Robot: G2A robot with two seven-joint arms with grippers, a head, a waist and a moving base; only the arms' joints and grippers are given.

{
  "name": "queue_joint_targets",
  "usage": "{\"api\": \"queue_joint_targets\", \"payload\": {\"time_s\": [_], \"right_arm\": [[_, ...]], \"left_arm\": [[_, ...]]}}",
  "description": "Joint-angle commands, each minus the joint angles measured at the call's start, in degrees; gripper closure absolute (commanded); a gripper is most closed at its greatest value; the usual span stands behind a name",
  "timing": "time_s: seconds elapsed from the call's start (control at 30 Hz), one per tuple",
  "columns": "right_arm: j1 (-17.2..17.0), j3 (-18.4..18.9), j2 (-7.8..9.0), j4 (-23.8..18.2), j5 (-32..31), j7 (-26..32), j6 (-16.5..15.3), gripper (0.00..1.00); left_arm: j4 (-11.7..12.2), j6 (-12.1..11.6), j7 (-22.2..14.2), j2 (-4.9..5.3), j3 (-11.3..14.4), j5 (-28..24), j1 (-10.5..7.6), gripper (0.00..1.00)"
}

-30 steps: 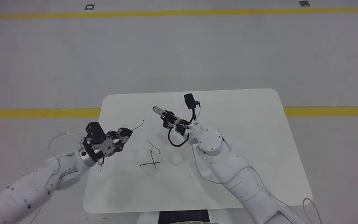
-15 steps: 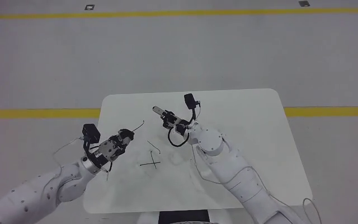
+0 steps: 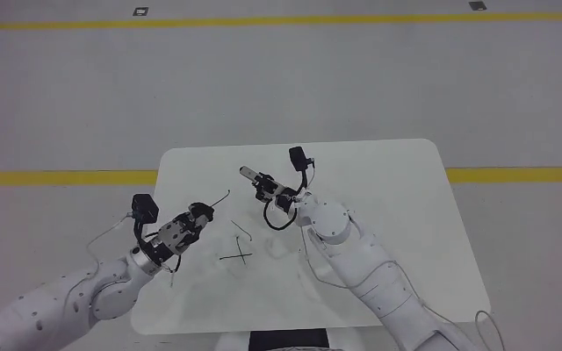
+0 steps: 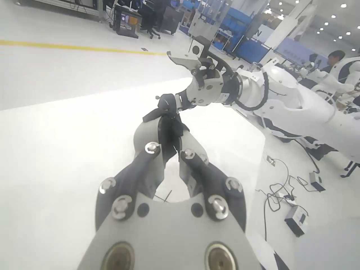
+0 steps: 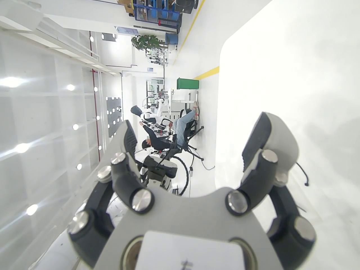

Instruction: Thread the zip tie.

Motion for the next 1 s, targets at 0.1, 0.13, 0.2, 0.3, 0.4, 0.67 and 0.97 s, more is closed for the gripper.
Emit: {"api": "queue_joint_targets", "payload": {"time_s": [0.1,0.13,0.2,0.3,0.4,0.67,0.97], "right_arm": [[0.0,0.0,0.00,0.0,0.0,0.0,0.0,0.00],[0.0,0.0,0.00,0.0,0.0,0.0,0.0,0.00],[0.0,0.0,0.00,0.0,0.0,0.0,0.0,0.00],[0.0,0.0,0.00,0.0,0.0,0.0,0.0,0.00],[0.0,0.0,0.00,0.0,0.0,0.0,0.0,0.00],[0.0,0.0,0.00,0.0,0.0,0.0,0.0,0.00],[0.0,0.0,0.00,0.0,0.0,0.0,0.0,0.00]], "left_arm": [[-0.8,0.0,-1.4,-0.66,-0.3,-4.2,0.35,1.00],[-1.1,0.0,-1.6,-0.78,-0.2,-5.6,0.45,1.00],[-2.9,0.0,-2.0,-0.97,0.1,-9.3,0.84,1.00],[-4.3,0.0,-2.6,-0.77,0.1,-13.7,0.87,1.00],[-5.9,0.0,-3.3,-0.34,0.1,-17.1,0.99,1.00],[-7.9,0.0,-5.2,0.75,-1.3,-23.6,1.73,1.00],[-7.5,0.0,-5.7,0.87,-1.7,-23.6,1.86,1.00]]}}
